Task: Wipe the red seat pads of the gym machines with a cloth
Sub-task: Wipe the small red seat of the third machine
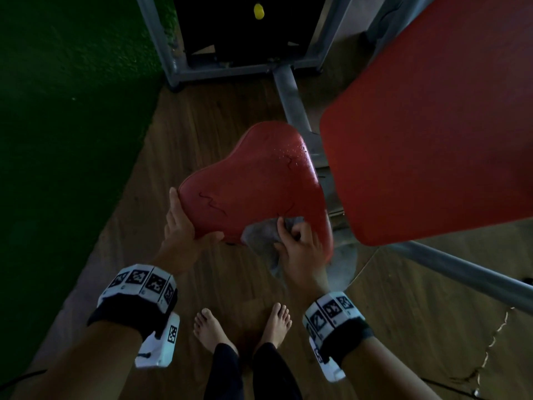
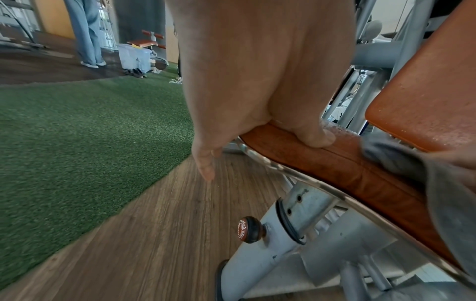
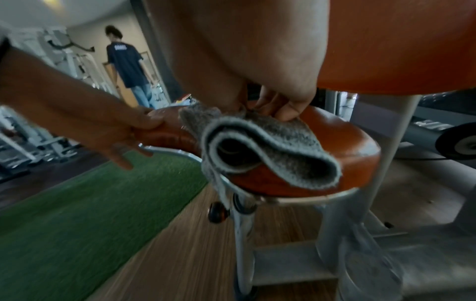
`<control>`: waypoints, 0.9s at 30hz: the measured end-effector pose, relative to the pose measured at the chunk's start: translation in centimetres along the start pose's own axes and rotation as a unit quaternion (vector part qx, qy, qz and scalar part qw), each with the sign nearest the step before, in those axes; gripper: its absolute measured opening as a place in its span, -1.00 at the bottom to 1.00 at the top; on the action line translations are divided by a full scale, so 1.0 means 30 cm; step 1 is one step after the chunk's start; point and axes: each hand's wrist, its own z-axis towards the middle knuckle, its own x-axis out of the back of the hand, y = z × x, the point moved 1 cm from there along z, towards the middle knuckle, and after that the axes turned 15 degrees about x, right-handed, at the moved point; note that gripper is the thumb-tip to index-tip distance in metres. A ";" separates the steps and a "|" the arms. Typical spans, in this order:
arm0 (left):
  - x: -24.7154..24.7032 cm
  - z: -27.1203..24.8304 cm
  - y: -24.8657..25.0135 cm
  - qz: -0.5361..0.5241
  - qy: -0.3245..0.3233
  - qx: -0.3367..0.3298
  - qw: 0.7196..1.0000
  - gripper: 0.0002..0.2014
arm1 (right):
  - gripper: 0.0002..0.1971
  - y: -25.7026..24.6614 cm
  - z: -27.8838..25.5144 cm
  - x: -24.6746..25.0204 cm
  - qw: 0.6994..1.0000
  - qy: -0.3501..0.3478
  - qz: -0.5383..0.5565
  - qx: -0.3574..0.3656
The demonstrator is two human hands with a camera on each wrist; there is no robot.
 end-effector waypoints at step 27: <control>-0.005 -0.004 0.007 0.009 0.003 0.005 1.000 0.33 | -0.53 0.069 0.008 -0.010 1.000 0.016 0.014 -0.021</control>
